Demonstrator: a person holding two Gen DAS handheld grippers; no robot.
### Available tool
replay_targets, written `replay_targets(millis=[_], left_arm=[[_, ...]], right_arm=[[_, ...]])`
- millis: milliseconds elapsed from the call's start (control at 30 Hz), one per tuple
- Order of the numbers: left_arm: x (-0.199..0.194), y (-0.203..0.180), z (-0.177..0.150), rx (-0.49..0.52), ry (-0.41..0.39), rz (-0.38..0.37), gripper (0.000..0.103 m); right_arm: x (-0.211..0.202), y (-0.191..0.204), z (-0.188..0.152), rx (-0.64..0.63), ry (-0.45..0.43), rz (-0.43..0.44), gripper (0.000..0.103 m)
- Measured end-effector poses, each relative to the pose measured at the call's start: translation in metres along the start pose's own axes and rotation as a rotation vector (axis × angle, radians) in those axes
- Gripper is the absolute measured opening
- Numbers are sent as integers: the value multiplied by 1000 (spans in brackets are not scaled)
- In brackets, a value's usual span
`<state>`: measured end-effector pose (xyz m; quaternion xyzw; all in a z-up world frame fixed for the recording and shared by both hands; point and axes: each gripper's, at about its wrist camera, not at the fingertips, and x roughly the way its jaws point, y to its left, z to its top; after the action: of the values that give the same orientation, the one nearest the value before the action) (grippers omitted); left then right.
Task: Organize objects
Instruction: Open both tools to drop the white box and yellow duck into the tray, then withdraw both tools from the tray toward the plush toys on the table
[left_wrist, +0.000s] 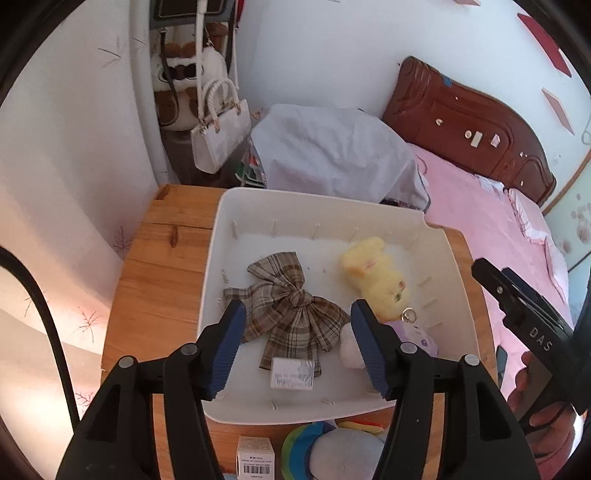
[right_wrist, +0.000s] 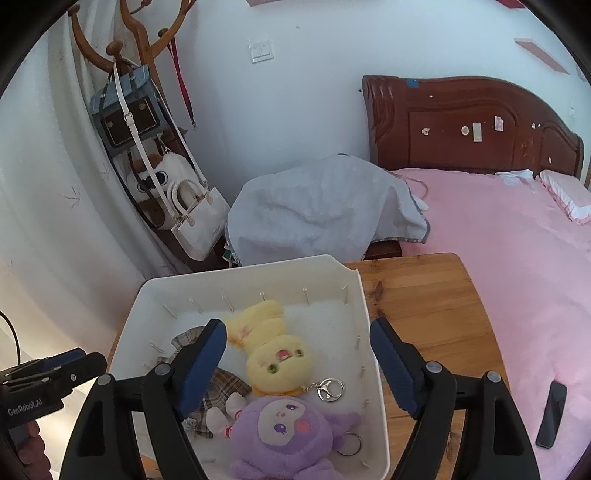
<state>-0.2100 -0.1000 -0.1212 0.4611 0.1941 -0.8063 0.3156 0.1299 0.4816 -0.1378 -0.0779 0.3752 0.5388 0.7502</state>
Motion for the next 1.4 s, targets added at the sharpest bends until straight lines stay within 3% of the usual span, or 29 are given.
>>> replay_targets(millis=[467, 1000, 1400], left_arm=[[-56, -2, -17, -29, -93, 78, 65], [-111, -19, -72, -124, -93, 199, 70], [-138, -24, -106, -170, -111, 289, 71]], right_arm=[[-51, -2, -5, -21, -46, 65, 82], [-120, -18, -43, -69, -35, 163, 82], [-146, -9, -69, -115, 8, 291, 82]])
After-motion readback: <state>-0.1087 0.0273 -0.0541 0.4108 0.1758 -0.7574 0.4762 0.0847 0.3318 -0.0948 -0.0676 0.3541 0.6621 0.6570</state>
